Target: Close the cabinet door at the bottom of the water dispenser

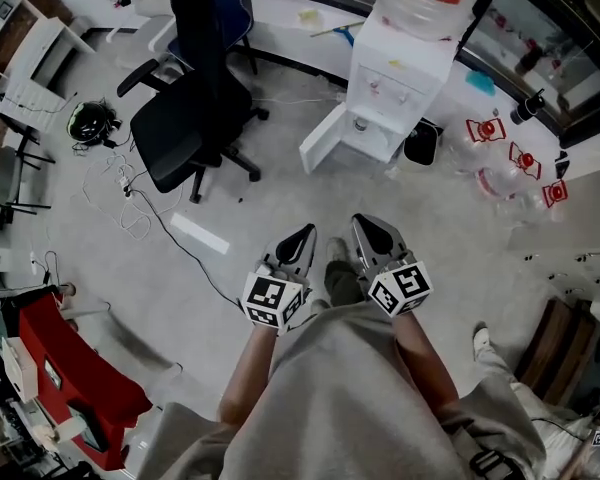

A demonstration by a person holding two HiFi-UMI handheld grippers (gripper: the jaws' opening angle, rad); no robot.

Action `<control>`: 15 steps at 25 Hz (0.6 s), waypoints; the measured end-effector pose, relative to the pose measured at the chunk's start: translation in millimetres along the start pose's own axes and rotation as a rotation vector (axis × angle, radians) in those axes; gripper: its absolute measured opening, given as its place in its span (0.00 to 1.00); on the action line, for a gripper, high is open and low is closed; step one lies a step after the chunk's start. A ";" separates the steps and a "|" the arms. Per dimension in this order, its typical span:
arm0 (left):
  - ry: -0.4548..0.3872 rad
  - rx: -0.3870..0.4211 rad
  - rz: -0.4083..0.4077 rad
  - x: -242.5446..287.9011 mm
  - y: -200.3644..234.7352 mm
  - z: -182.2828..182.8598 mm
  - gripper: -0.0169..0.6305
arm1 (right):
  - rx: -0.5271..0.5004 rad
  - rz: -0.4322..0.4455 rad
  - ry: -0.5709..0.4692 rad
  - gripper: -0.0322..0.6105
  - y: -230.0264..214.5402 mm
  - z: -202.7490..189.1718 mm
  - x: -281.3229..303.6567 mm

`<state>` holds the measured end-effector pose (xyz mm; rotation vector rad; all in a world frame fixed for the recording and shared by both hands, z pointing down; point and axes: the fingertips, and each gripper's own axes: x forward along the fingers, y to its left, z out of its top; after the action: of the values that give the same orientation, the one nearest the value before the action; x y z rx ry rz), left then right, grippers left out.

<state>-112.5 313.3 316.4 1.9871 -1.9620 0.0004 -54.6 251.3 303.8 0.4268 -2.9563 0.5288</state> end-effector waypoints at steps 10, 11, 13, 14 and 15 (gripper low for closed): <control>0.076 0.018 0.021 85.8 48.4 22.7 0.04 | 0.081 -0.032 -0.006 0.07 -85.4 29.0 58.8; 0.082 0.015 0.024 92.1 52.7 23.1 0.04 | 0.089 -0.037 -0.004 0.07 -92.1 29.6 62.2; 0.100 0.011 0.026 103.4 59.8 23.4 0.04 | 0.110 -0.046 0.002 0.07 -103.3 29.0 68.1; 0.110 0.010 0.025 108.4 62.4 23.0 0.04 | 0.121 -0.051 0.007 0.07 -107.7 27.5 70.5; 0.120 0.011 0.022 113.2 64.9 22.2 0.04 | 0.131 -0.054 0.013 0.07 -111.6 25.7 73.4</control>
<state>-176.0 199.3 338.5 1.9247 -1.9116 0.1328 -93.5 123.1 327.3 0.5120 -2.8990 0.7181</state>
